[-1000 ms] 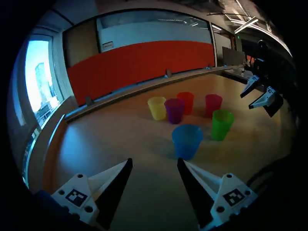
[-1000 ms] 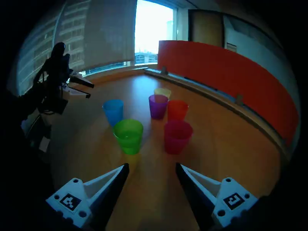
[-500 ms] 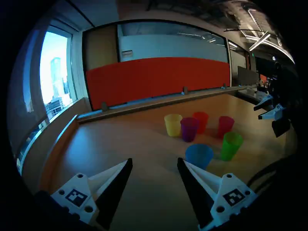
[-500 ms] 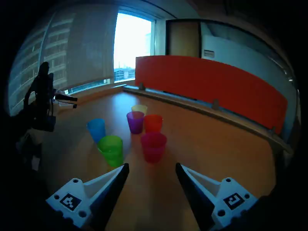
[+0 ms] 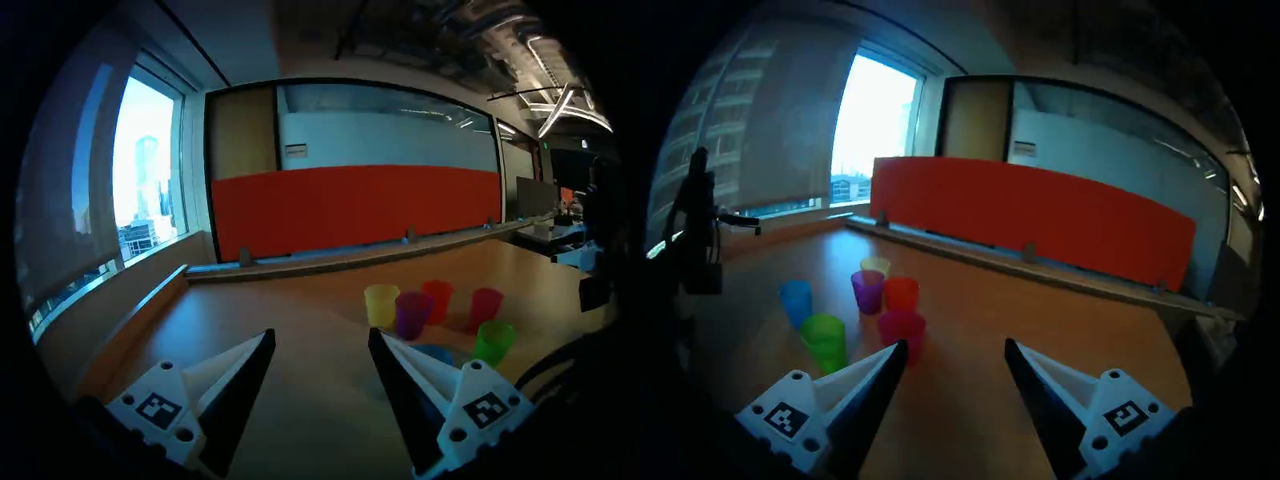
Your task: Pour water
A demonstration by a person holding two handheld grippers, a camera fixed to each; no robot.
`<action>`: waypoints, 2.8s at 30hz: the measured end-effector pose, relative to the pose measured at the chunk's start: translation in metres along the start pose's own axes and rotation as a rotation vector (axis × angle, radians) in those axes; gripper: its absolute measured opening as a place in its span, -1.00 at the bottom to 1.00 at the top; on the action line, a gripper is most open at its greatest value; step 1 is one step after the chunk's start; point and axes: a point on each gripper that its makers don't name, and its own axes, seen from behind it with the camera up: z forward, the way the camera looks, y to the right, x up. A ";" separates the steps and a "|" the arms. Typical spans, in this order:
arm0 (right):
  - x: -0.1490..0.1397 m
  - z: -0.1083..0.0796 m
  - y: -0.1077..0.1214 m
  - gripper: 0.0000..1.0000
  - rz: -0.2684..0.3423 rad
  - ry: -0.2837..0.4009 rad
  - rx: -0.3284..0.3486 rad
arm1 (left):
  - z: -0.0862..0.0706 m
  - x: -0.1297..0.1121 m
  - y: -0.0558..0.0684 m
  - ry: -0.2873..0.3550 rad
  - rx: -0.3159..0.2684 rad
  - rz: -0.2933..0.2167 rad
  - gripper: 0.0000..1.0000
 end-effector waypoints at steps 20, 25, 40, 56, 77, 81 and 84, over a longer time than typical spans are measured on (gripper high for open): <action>0.045 -0.021 0.069 0.86 0.098 0.286 -0.343 | -0.002 0.026 0.014 0.154 0.046 -0.078 0.71; 0.039 -0.021 0.070 0.87 0.098 0.293 -0.365 | 0.001 0.030 0.019 0.177 0.048 -0.082 0.72; 0.013 -0.014 0.069 0.89 0.116 0.269 -0.408 | 0.013 0.012 0.034 0.202 0.060 -0.078 0.71; 0.015 -0.026 0.084 0.90 0.143 0.260 -0.441 | 0.023 -0.002 0.037 0.239 0.139 -0.064 0.71; 0.029 -0.019 0.079 0.90 0.124 0.257 -0.435 | 0.038 -0.025 0.034 0.260 0.155 -0.089 0.72; 0.034 -0.021 0.079 0.90 0.116 0.261 -0.438 | 0.040 -0.031 0.034 0.251 0.159 -0.090 0.72; 0.036 -0.021 0.080 0.90 0.116 0.261 -0.439 | 0.040 -0.033 0.034 0.248 0.158 -0.090 0.71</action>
